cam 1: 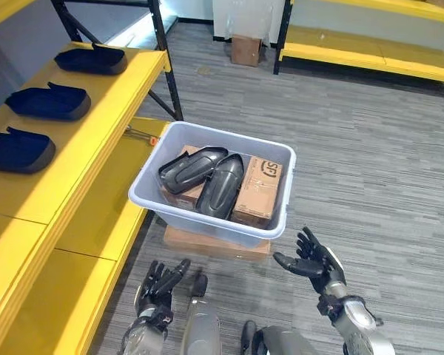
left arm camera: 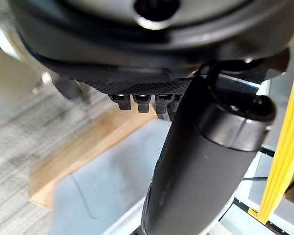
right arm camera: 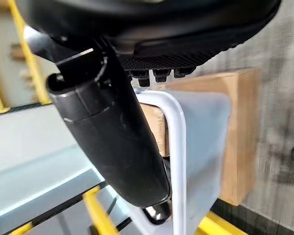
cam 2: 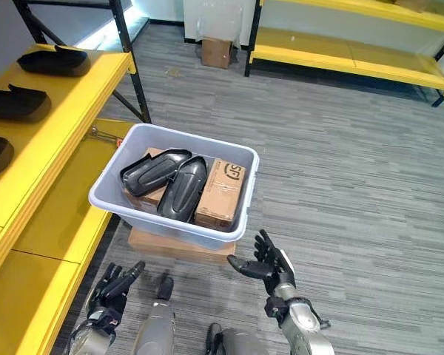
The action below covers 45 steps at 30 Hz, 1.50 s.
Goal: Move parts from the plastic box to the shelf.
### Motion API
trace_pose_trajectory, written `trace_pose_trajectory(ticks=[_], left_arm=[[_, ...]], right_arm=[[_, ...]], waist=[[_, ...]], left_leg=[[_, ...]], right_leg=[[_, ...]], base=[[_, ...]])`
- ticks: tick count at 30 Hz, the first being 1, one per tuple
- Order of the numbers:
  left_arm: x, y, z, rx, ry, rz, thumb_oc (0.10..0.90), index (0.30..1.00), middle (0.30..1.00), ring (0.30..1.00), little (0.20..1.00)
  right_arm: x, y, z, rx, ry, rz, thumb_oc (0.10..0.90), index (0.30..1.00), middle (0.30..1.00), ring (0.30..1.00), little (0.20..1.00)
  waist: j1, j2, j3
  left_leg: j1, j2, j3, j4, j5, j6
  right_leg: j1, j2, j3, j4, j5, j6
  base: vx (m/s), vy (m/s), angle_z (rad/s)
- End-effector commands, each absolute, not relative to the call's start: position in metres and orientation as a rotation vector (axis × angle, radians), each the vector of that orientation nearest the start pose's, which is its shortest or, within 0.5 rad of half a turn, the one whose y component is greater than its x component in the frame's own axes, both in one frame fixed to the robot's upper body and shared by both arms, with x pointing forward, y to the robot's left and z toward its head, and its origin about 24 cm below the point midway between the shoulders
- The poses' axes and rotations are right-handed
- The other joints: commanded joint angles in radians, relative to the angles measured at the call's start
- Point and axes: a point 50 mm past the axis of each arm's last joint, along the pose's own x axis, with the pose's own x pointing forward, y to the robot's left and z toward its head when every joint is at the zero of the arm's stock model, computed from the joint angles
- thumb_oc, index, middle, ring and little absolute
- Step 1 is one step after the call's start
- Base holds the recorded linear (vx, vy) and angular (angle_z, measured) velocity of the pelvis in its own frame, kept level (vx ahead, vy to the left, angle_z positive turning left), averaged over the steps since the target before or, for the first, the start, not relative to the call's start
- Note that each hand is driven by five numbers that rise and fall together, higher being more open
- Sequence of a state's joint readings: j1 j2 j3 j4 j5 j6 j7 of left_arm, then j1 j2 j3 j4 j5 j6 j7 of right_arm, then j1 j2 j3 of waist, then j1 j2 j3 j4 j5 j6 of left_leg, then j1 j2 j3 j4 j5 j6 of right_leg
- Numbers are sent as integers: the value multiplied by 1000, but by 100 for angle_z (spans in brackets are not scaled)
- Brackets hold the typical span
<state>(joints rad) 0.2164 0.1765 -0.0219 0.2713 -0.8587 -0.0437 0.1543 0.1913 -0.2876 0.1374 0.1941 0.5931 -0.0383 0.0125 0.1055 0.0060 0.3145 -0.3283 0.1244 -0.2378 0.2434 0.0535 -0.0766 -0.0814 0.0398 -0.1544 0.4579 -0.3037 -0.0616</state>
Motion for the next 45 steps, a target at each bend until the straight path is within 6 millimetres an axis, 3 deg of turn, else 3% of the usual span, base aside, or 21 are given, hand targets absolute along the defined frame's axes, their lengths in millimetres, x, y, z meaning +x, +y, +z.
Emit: trace_pose_trajectory(ticks=[1, 8, 11, 16, 17, 18, 20, 21, 22, 23, 24, 25, 26, 28, 29, 31, 33, 37, 45], left_arm=[[176, 228, -27, -566, 274, 349, 900, 1000, 1000, 1000, 1000], [172, 236, -28, -535, 293, 358, 900, 1000, 1000, 1000, 1000], [172, 235, -27, -523, 299, 336, 900, 1000, 1000, 1000, 1000], [173, 235, -28, -508, 307, 334, 900, 1000, 1000, 1000, 1000], [174, 236, -26, -490, 303, 328, 900, 1000, 1000, 1000, 1000], [176, 237, -25, -479, 299, 329, 900, 1000, 1000, 1000, 1000], [179, 237, -23, -472, 294, 322, 900, 1000, 1000, 1000, 1000], [180, 237, -20, -475, 281, 325, 900, 1000, 1000, 1000, 1000], [179, 238, -19, -484, 274, 328, 900, 1000, 1000, 1000, 1000], [179, 238, -19, -484, 274, 328, 900, 1000, 1000, 1000, 1000], [180, 240, -18, -490, 261, 334, 900, 1000, 1000, 1000, 1000], [180, 240, -18, -490, 261, 334, 900, 1000, 1000, 1000, 1000], [181, 242, -18, -497, 254, 345, 900, 1000, 1000, 1000, 1000], [180, 245, -18, -498, 249, 357, 900, 1000, 1000, 1000, 1000], [181, 247, -18, -491, 246, 366, 900, 1000, 1000, 1000, 1000], [179, 245, -19, -497, 250, 367, 900, 1000, 1000, 1000, 1000], [176, 244, -23, -509, 262, 383, 900, 1000, 1000, 1000, 1000], [169, 243, -28, -546, 277, 407, 900, 1000, 1000, 1000, 1000], [166, 240, -31, -567, 284, 407, 900, 1000, 1000, 1000, 1000]], right_arm=[[209, -184, 0, 362, 156, 52, 900, 1000, 1000, 1000, 1000], [206, -182, 2, 364, 155, 61, 900, 1000, 1000, 1000, 1000], [210, -183, 10, 329, 123, 63, 900, 1000, 1000, 1000, 1000], [219, -180, 21, 289, 67, 67, 900, 1000, 1000, 1000, 1000], [223, -176, 26, 277, 41, 75, 900, 1000, 1000, 1000, 1000], [227, -172, 31, 279, 19, 89, 900, 1000, 1000, 1000, 1000], [230, -164, 37, 276, -1, 119, 900, 1000, 1000, 1000, 1000], [231, -156, 40, 300, -11, 155, 900, 1000, 1000, 1000, 1000], [232, -153, 39, 309, -4, 164, 900, 1000, 1000, 1000, 1000], [232, -153, 39, 309, -4, 164, 900, 1000, 1000, 1000, 1000], [235, -150, 42, 307, -13, 181, 900, 1000, 1000, 1000, 1000], [235, -150, 42, 307, -13, 181, 900, 1000, 1000, 1000, 1000], [237, -149, 43, 309, -17, 186, 900, 1000, 1000, 1000, 1000], [238, -149, 46, 293, -25, 188, 900, 1000, 1000, 1000, 1000], [238, -152, 46, 298, -28, 178, 900, 1000, 1000, 1000, 1000], [238, -151, 45, 309, -23, 182, 900, 1000, 1000, 1000, 1000], [235, -153, 45, 319, -17, 171, 900, 1000, 1000, 1000, 1000], [233, -162, 44, 331, -15, 154, 900, 1000, 1000, 1000, 1000], [236, -162, 46, 325, -24, 159, 900, 1000, 1000, 1000, 1000]], waist=[[-2, -15, -99], [-13, -40, -119], [-9, -64, -125], [2, -76, -142], [6, -79, -144], [3, -72, -137], [-12, -54, -116], [-6, -39, -101], [3, -38, -99], [1, -37, -97], [11, -39, -101], [11, -36, -94], [19, -43, -98], [24, -51, -103], [25, -75, -117], [25, -84, -134], [12, -89, -161], [-1, -76, -195], [-6, -50, -197]], left_leg=[[-38, -12, 13, -11, 31, 14], [-95, -59, 49, 75, -38, 37], [-112, -86, 69, 127, -83, 56], [-90, -113, 96, 161, -137, 95], [-53, -126, 124, 167, -168, 129], [-20, -136, 141, 161, -176, 151], [43, -145, 165, 136, -179, 176], [108, -151, 199, 93, -189, 195], [132, -150, 221, 76, -194, 195], [136, -150, 219, 73, -194, 195], [157, -132, 229, 35, -187, 178], [166, -129, 228, 35, -189, 177], [178, -119, 239, 19, -204, 160], [180, -105, 232, 0, -189, 137], [162, -102, 217, 19, -191, 114], [161, -100, 212, 16, -188, 105], [157, -75, 196, 0, -175, 82], [157, -8, 171, -47, -145, 46], [188, 71, 160, -126, -94, 6]], right_leg=[[123, -166, -76, -86, -28, 116], [122, -217, -55, -171, 21, 163], [135, -251, -53, -204, 44, 188], [119, -294, -20, -170, 76, 214], [61, -332, 1, -37, 162, 233], [18, -350, 17, 65, 239, 230], [-41, -359, 19, 178, 332, 221], [-73, -405, -55, 222, 355, 218], [-74, -452, -109, 177, 363, 222], [-69, -451, -111, 175, 363, 222], [-69, -485, -165, 50, 372, 233], [-58, -482, -167, 46, 372, 233], [-68, -511, -200, -58, 375, 254], [-22, -532, -226, -207, 449, 264], [20, -515, -226, -286, 439, 270], [37, -509, -242, -291, 443, 284], [53, -464, -244, -307, 403, 278], [47, -409, -257, -295, 313, 250], [48, -351, -279, -271, 249, 220]], base=[[94, 199, -6], [64, 198, -15], [83, 235, -5], [52, 205, -15], [57, 411, -45], [29, 411, -57], [1, 365, -49], [36, 336, -45], [42, 240, -50], [48, -22, -38], [30, -62, -75], [67, -148, -62], [32, -131, -55], [62, -243, -10], [83, -228, -6], [107, -162, 6], [124, -218, 33], [59, -187, 2], [56, -127, 5]])
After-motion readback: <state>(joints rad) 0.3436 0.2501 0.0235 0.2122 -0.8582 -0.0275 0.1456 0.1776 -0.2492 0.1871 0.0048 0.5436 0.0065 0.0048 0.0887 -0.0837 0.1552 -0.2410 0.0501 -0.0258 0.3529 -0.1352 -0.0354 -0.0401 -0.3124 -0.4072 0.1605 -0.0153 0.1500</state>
